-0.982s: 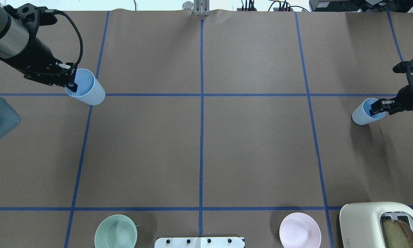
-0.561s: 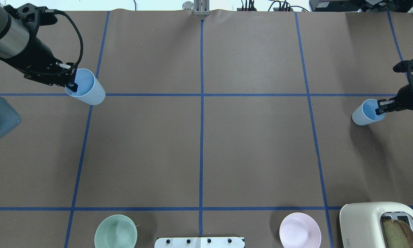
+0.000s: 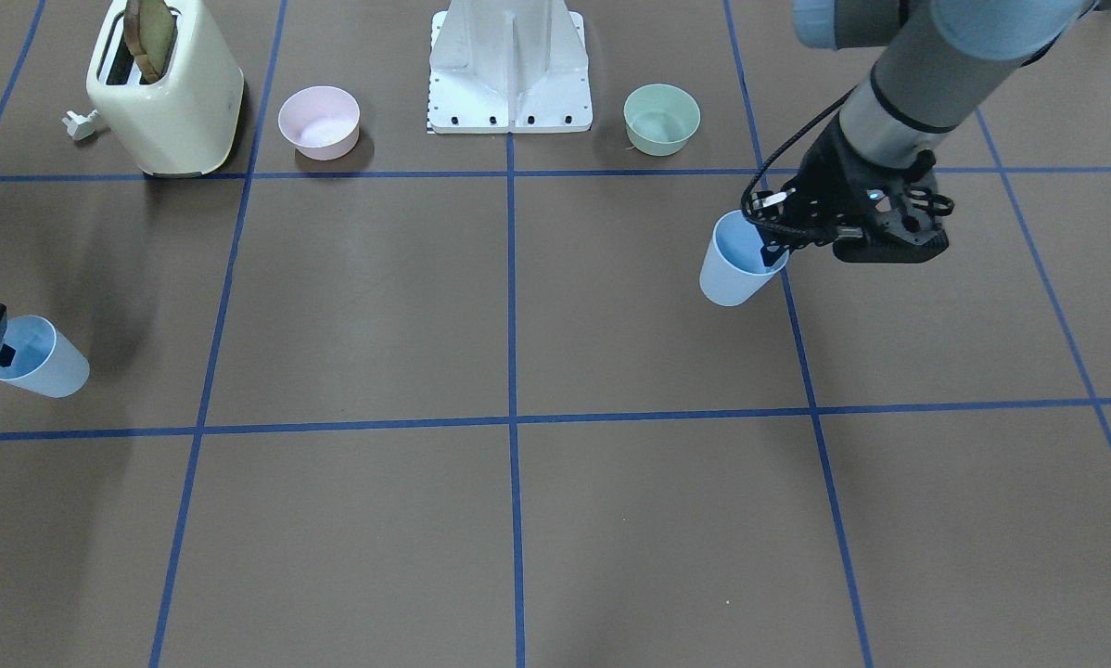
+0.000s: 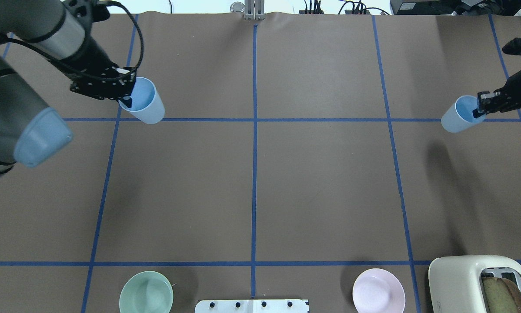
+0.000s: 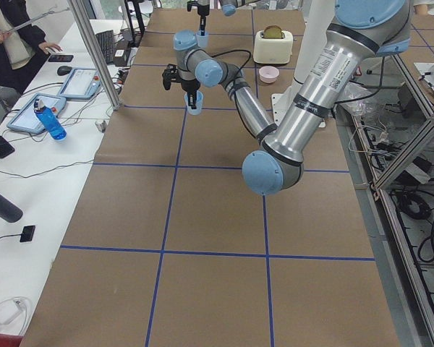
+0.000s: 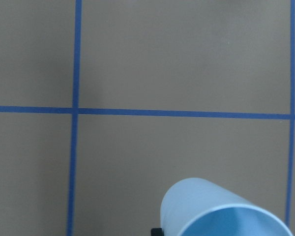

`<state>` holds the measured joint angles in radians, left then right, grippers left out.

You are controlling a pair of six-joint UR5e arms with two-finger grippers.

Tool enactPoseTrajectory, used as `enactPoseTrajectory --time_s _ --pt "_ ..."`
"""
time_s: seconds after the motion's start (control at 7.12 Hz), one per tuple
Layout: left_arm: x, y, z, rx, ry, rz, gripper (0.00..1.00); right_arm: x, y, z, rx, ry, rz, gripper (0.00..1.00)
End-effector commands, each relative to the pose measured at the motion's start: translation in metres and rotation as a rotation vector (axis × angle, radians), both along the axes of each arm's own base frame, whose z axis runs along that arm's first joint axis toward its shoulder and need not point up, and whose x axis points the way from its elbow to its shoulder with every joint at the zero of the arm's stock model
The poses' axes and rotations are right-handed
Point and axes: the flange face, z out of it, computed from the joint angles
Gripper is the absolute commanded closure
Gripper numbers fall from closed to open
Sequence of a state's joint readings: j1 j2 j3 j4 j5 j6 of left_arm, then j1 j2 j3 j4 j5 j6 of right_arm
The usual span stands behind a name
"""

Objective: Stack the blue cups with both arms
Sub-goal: 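Set the left cup at table center, open left gripper while right carries its cup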

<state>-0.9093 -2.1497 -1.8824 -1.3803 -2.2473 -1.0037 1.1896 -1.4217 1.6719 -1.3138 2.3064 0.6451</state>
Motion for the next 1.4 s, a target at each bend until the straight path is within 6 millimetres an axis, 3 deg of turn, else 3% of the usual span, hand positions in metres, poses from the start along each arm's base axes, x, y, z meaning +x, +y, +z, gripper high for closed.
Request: enactPoseTrajectory --time_s 0.0,0.14,0.28,0.42,0.56,0.84,1.26 --pt "0.113 0.014 -0.012 -0.025 -0.006 -0.037 1.0 0.0 -0.045 -0.089 -0.029 -0.002 0.016 1.0" --pt "0.161 0.017 -0.002 -0.033 0.034 -0.061 1.0 -0.003 -0.057 -0.114 -0.033 -0.002 0.017 1.0" --pt "0.208 0.027 -0.012 -0.022 0.041 -0.078 1.0 -0.005 -0.063 -0.131 -0.037 0.001 0.018 1.0" --pt "0.243 0.038 -0.019 -0.034 0.023 -0.066 1.0 -0.006 -0.068 -0.14 -0.029 0.001 0.021 1.0" --pt "0.261 0.044 -0.029 -0.033 0.021 -0.053 1.0 -0.006 -0.07 -0.141 -0.03 -0.001 0.021 1.0" --pt "0.28 0.056 -0.029 -0.03 0.007 -0.031 1.0 -0.005 -0.073 -0.152 -0.026 -0.001 0.026 1.0" --pt "0.28 0.056 -0.03 -0.024 0.011 -0.029 1.0 -0.004 -0.075 -0.156 -0.025 -0.002 0.028 1.0"
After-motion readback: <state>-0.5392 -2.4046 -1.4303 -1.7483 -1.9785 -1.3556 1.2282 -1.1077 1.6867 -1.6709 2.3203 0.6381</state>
